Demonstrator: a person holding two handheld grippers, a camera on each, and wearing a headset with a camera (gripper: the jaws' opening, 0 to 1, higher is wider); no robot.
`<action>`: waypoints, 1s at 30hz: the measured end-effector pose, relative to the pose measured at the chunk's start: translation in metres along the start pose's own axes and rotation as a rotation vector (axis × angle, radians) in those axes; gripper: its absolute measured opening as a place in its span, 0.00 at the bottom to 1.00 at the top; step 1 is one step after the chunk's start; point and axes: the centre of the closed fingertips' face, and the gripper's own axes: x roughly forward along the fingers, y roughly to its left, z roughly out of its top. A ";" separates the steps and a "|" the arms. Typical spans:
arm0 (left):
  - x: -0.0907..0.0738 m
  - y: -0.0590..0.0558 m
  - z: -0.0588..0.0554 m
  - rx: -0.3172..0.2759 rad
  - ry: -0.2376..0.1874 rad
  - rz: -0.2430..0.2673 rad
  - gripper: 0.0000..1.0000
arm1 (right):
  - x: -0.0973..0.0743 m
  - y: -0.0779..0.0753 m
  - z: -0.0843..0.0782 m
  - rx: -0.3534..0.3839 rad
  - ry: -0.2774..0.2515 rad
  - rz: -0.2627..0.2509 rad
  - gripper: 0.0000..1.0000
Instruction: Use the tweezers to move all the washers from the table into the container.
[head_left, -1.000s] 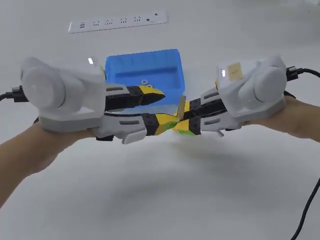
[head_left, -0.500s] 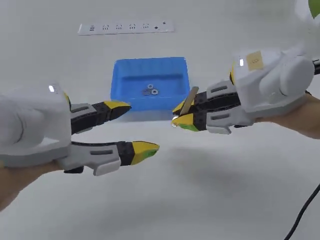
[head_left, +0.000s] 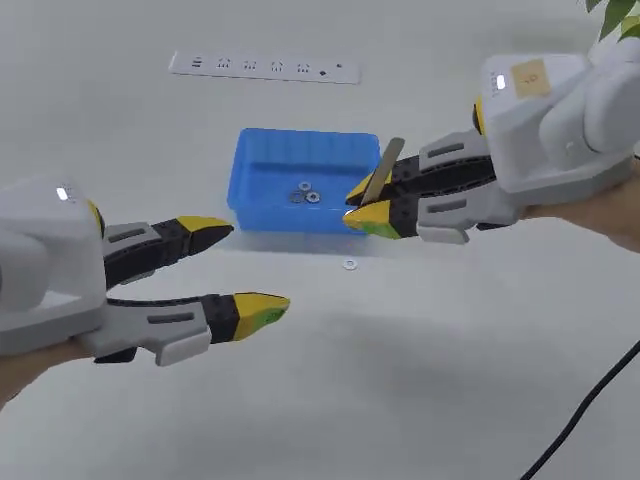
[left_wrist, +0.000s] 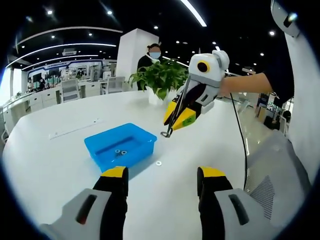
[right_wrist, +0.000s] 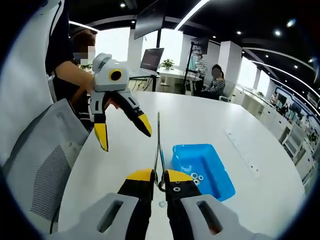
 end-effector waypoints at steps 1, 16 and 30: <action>-0.001 0.000 0.000 0.000 -0.002 0.001 0.60 | 0.001 -0.002 0.002 -0.008 0.003 0.000 0.09; -0.015 0.015 -0.013 -0.005 0.020 0.036 0.62 | 0.027 -0.064 0.003 -0.012 0.025 -0.037 0.09; -0.023 0.028 -0.019 -0.003 0.043 0.086 0.60 | 0.073 -0.088 -0.044 0.027 0.101 -0.021 0.09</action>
